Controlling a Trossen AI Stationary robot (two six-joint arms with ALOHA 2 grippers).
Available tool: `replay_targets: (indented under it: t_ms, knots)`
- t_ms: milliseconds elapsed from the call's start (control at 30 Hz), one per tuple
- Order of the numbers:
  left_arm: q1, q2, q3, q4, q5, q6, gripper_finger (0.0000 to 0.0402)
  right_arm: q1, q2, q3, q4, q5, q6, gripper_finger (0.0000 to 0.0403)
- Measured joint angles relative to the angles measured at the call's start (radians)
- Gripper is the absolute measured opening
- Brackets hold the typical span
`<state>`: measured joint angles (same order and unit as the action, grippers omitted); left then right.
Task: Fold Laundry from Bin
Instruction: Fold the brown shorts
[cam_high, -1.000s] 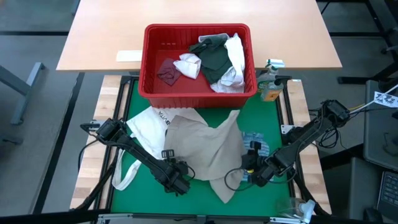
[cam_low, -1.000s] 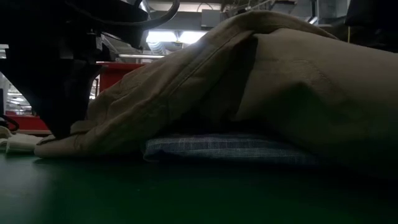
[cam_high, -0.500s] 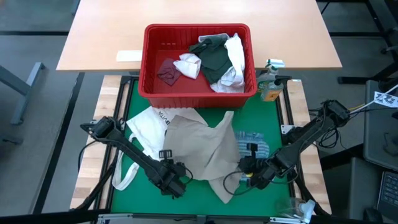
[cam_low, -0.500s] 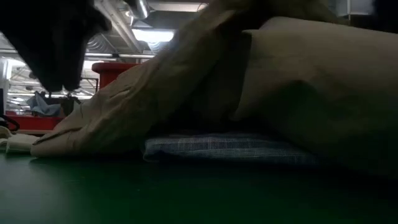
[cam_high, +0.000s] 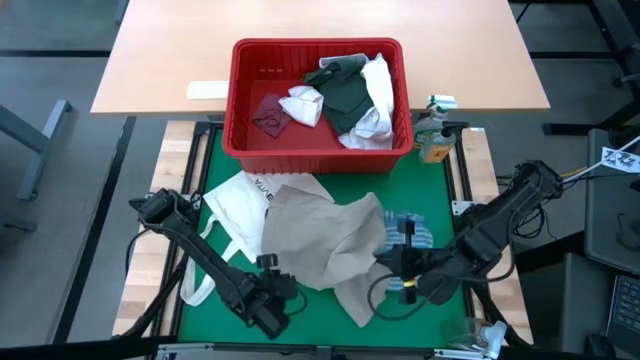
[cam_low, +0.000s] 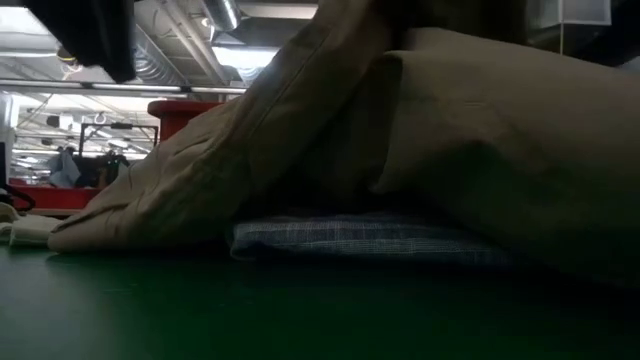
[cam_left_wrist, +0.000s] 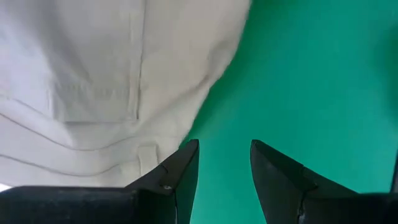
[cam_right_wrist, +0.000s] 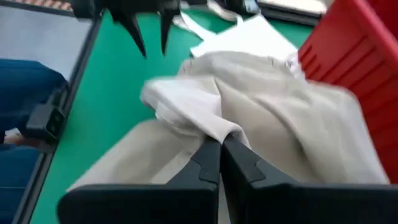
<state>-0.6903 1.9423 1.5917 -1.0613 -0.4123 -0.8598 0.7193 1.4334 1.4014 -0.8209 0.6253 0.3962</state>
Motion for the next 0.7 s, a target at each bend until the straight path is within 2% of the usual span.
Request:
replay_targets:
  t_ms: [433,700]
  knots:
    - [0.004,0.001,-0.056,0.087,-0.038,-0.022,0.014,0.0,0.004,0.03,-0.029,-0.016,-0.046,0.0002]
    - [0.039,0.002,-0.086,0.151,0.029,-0.024,0.014,0.0,0.004,0.03,-0.028,-0.017,-0.047,0.0002]
